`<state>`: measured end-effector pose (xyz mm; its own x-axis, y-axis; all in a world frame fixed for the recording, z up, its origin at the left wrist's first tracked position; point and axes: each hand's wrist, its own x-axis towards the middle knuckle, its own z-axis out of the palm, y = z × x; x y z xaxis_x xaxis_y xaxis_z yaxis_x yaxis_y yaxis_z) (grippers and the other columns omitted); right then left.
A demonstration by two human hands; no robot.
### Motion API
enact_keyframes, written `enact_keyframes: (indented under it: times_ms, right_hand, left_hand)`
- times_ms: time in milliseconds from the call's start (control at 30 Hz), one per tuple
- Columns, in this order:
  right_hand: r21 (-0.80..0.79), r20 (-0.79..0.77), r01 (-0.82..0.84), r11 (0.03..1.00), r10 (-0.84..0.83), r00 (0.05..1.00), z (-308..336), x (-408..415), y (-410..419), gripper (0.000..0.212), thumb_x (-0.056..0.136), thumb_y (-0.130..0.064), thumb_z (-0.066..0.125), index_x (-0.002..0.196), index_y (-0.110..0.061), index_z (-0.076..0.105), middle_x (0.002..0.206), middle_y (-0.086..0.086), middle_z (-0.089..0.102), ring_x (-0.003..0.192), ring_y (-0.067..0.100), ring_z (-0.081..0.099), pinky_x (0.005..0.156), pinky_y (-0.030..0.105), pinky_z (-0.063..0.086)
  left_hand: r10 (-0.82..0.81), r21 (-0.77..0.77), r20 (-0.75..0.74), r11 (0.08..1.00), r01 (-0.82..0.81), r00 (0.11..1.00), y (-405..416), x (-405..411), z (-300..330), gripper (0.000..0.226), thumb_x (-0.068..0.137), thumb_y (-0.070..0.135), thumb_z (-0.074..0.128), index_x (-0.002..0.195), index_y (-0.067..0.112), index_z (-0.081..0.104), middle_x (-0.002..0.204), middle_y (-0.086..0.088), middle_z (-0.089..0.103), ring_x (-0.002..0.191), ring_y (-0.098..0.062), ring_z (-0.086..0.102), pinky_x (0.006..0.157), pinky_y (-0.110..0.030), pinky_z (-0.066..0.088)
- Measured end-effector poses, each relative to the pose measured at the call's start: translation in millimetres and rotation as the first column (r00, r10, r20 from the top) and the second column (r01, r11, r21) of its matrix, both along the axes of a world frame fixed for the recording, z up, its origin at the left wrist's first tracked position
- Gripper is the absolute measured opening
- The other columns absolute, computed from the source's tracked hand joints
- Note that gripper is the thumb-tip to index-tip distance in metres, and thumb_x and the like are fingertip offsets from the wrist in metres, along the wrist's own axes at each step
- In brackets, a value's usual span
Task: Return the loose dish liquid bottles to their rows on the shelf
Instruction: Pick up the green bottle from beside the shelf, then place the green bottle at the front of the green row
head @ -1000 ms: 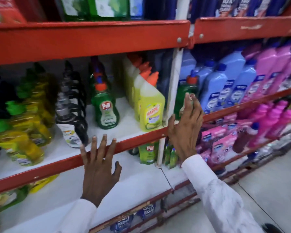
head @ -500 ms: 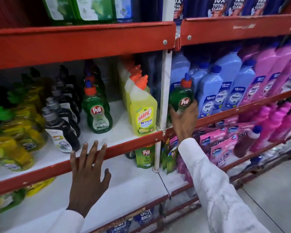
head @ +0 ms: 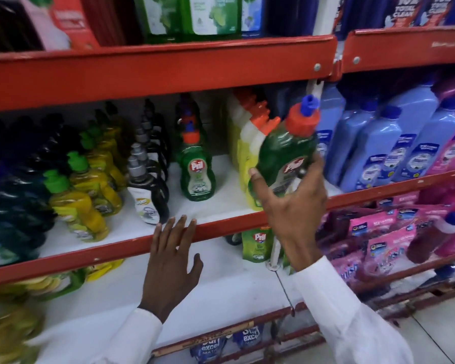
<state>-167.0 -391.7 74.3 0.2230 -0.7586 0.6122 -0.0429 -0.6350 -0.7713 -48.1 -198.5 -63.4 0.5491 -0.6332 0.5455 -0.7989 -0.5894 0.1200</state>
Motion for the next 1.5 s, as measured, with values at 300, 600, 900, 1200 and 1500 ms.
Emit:
enact_keyframes:
  times_ms: [300,600,900,1200,1500]
  right_hand:
    - [0.039,-0.279,-0.2,0.979,0.203,0.939,-39,90,54,0.081,0.069,-0.06,0.079,0.125,-0.01,0.047,0.116,0.009,0.065,0.105,0.03,0.064,0.077,0.027,0.044]
    - [0.063,-0.367,-0.214,0.975,0.222,0.903,-50,106,56,0.094,0.064,-0.068,0.078,0.131,-0.013,0.043,0.122,0.011,0.064,0.112,0.03,0.063,0.09,0.04,0.056]
    - [0.126,-0.43,-0.483,0.866,0.487,0.761,-65,83,18,0.053,0.086,-0.022,0.07,0.135,-0.012,0.051,0.131,0.008,0.065,0.113,0.021,0.064,0.089,0.018,0.049]
    - [0.143,-0.386,-0.502,0.853,0.515,0.765,-65,83,7,0.043,0.089,-0.019,0.071,0.13,-0.011,0.058,0.126,0.006,0.07,0.107,0.015,0.064,0.088,0.02,0.047]
    - [0.189,-0.265,-0.402,0.896,0.441,0.858,-71,82,13,0.047,0.083,-0.024,0.076,0.127,-0.016,0.06,0.122,0.0,0.07,0.099,0.016,0.067,0.082,0.026,0.056]
  left_hand:
    - [-0.008,-0.059,-0.078,0.998,0.003,0.997,25,4,-2,0.068,0.087,0.03,0.053,0.15,0.011,0.04,0.155,-0.009,0.048,0.147,-0.028,0.039,0.127,-0.037,0.016]
    - [0.003,-0.221,-0.237,0.974,-0.056,0.972,5,0,26,0.06,0.088,0.033,0.053,0.144,0.013,0.048,0.143,-0.008,0.059,0.133,-0.027,0.054,0.114,-0.042,0.045]
    - [-0.066,-0.371,-0.469,0.92,-0.129,0.881,-34,21,59,0.054,0.09,0.019,0.066,0.14,0.015,0.048,0.122,-0.004,0.074,0.107,-0.023,0.07,0.094,-0.03,0.055]
    - [-0.046,-0.386,-0.508,0.904,-0.181,0.86,-39,35,54,0.041,0.095,0.021,0.065,0.134,0.015,0.057,0.12,-0.006,0.075,0.105,-0.024,0.072,0.094,-0.035,0.058]
    - [-0.062,-0.396,-0.525,0.9,-0.179,0.849,-33,25,61,0.042,0.094,0.014,0.065,0.136,0.014,0.058,0.123,-0.006,0.074,0.108,-0.022,0.071,0.093,-0.018,0.05]
